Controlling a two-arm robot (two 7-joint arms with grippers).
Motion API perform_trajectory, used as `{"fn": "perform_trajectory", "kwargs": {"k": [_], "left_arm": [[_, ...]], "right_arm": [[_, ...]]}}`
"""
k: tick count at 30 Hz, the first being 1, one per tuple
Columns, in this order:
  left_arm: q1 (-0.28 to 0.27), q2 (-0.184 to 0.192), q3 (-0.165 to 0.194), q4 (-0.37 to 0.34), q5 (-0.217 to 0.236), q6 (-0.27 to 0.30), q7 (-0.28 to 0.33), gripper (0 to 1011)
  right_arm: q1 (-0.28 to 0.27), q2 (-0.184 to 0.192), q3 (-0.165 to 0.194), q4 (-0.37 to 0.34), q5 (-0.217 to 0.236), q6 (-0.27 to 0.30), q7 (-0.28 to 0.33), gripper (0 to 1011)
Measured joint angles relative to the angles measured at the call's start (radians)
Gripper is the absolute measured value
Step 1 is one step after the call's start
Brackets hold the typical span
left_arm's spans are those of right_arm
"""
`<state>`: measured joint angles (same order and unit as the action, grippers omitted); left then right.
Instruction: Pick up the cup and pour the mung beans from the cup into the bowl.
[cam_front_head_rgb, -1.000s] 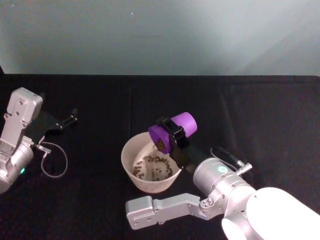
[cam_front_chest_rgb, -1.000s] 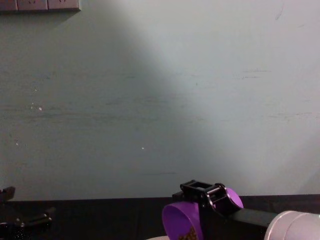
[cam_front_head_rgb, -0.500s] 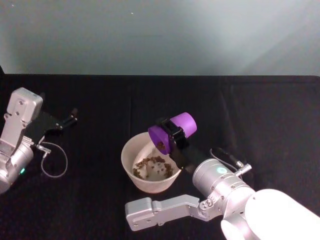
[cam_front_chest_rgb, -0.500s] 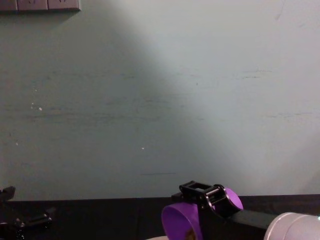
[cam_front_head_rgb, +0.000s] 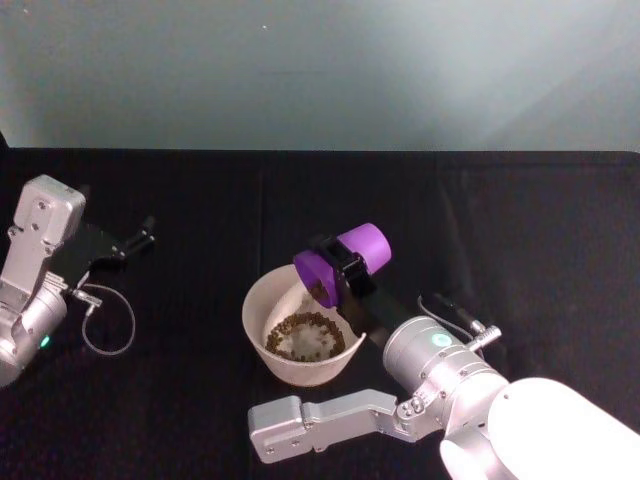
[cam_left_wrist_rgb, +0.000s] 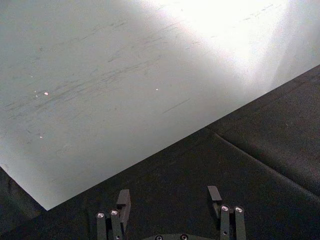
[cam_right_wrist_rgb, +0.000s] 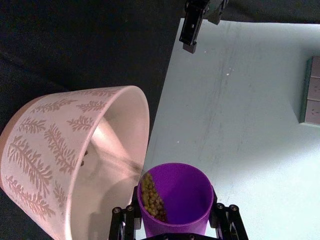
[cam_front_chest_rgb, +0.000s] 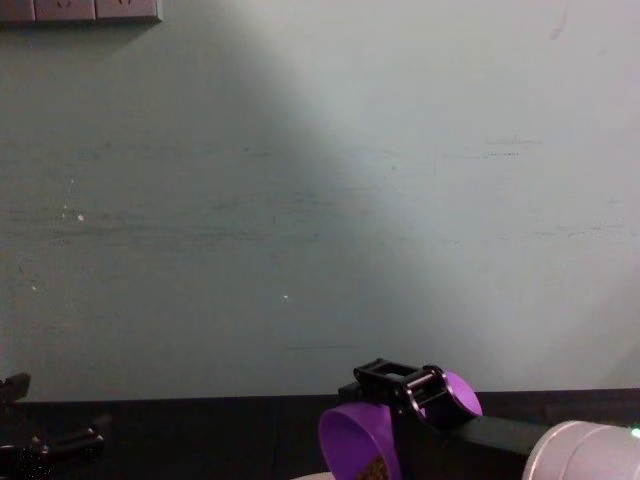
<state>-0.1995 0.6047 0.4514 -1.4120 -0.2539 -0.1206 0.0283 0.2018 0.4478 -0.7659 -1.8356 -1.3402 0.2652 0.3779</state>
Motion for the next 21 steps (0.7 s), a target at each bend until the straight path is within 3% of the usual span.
{"fn": "perform_trajectory", "kwargs": {"k": [21], "left_arm": [[0.0,0.0,0.0,0.0,0.0,0.0,0.0,1000]], "right_arm": [[0.007,0.01,-0.015,-0.012,-0.035,0.005,0.017,734]]}}
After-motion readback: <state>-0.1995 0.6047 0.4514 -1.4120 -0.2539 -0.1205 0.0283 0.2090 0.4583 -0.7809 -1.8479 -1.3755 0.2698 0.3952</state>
